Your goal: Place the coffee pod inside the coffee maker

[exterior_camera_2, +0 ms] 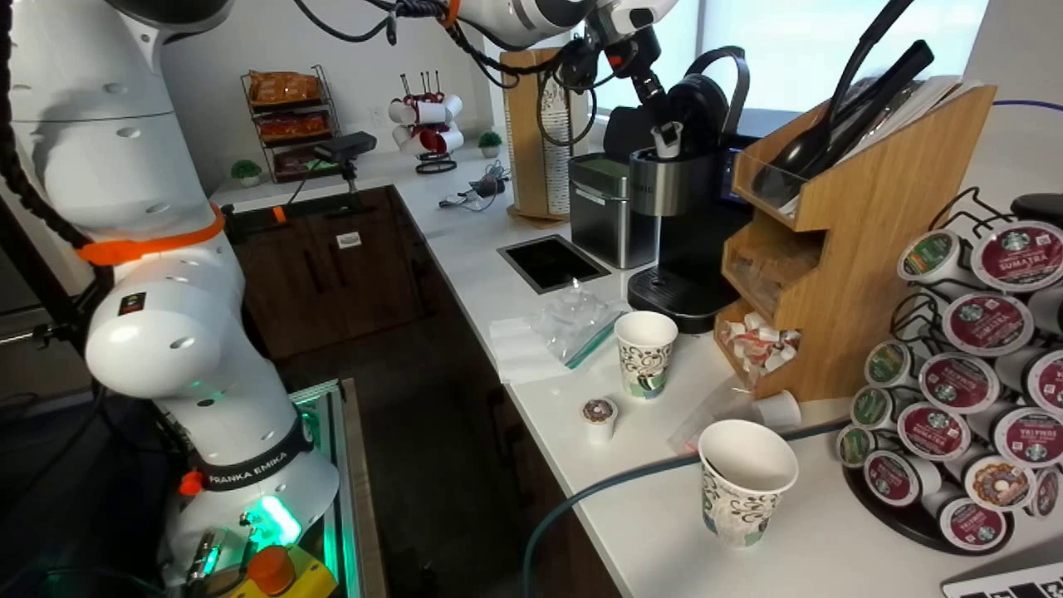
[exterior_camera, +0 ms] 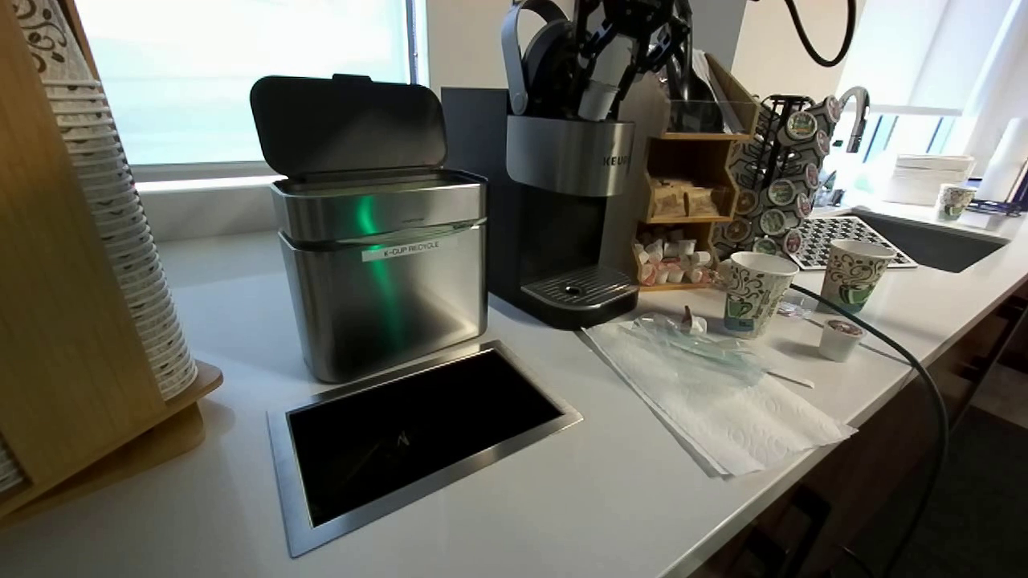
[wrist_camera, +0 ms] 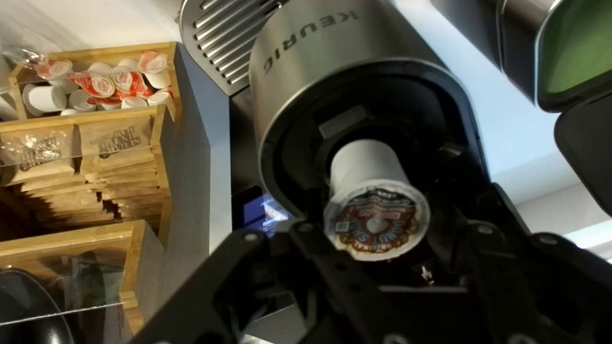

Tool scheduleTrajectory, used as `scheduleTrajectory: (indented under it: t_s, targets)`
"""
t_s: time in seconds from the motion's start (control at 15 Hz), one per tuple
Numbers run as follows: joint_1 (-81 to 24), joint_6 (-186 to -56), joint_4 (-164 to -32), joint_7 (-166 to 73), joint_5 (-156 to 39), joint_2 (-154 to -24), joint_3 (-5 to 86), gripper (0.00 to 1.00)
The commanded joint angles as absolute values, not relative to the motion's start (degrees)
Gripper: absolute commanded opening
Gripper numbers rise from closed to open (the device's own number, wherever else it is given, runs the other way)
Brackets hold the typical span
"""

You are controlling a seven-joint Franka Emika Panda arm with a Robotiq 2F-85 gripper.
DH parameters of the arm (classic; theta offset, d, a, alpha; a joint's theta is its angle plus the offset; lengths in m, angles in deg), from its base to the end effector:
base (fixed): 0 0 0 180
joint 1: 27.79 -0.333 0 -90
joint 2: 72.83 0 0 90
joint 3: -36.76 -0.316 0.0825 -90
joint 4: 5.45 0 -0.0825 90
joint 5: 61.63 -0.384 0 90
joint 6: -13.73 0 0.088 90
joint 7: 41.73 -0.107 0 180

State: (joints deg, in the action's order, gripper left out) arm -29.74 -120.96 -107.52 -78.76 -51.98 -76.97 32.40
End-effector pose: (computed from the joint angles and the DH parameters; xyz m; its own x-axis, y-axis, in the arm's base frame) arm 0.6219 0.0650 0.5625 0.7783 -0.4193 0.4674 -0.3933 -0.9058 -0.1577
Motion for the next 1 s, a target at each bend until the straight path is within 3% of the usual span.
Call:
scheduleTrajectory:
  t_s: [0.0, 0.2, 0.27, 0.33, 0.53, 0.73, 0.93]
  targets:
    - [-31.21, -117.99, -105.79, -80.1, -49.53, -78.25, 33.53, 0.29]
    - [-31.65, -116.6, -105.61, -80.06, -48.98, -78.39, 33.56, 0.29]
    - [-31.78, -116.3, -105.48, -80.1, -48.91, -78.43, 33.56, 0.79]
    - [-31.87, -116.18, -105.28, -79.97, -49.15, -78.44, 33.55, 0.81]
    - [-32.13, -116.69, -105.06, -80.2, -48.95, -77.22, 33.61, 1.0]
    - [-32.4, -116.62, -105.59, -79.58, -49.59, -73.87, 33.18, 1.0]
    - [-32.57, -108.47, -106.47, -73.14, -53.35, -68.63, 32.16, 1.0]
